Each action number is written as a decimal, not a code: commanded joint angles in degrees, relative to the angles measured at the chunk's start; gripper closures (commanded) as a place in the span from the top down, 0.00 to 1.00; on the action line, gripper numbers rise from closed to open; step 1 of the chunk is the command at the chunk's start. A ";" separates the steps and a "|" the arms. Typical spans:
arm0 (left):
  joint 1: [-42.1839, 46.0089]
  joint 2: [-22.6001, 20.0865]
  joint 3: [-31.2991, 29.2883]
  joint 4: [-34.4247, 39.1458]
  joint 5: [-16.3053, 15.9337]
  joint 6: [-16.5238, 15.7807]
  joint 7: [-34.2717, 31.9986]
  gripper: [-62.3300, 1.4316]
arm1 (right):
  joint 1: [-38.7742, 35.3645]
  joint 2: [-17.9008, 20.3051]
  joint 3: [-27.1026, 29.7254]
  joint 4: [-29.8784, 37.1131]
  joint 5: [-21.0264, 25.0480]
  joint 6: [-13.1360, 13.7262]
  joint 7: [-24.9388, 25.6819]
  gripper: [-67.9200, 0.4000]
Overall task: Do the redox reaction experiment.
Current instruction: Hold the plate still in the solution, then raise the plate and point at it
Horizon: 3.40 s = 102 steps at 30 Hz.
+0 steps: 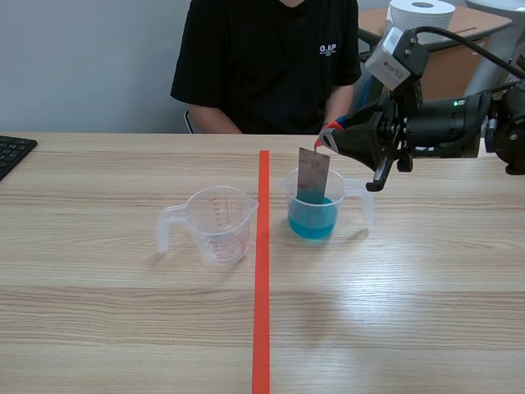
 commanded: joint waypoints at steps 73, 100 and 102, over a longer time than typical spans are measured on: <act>-26.16 -36.70 7.93 2.56 -8.28 -19.76 -7.48 0.09 | 1.49 20.96 4.96 24.06 21.51 0.44 -5.42 0.02; -83.32 -15.65 54.75 -10.95 1.27 -12.15 3.15 0.09 | 1.49 20.94 4.96 24.06 21.49 0.44 -5.86 0.02; -85.40 -13.53 56.30 -13.77 1.27 -12.15 3.13 0.09 | 1.49 20.94 4.96 24.06 21.51 0.44 -5.84 0.02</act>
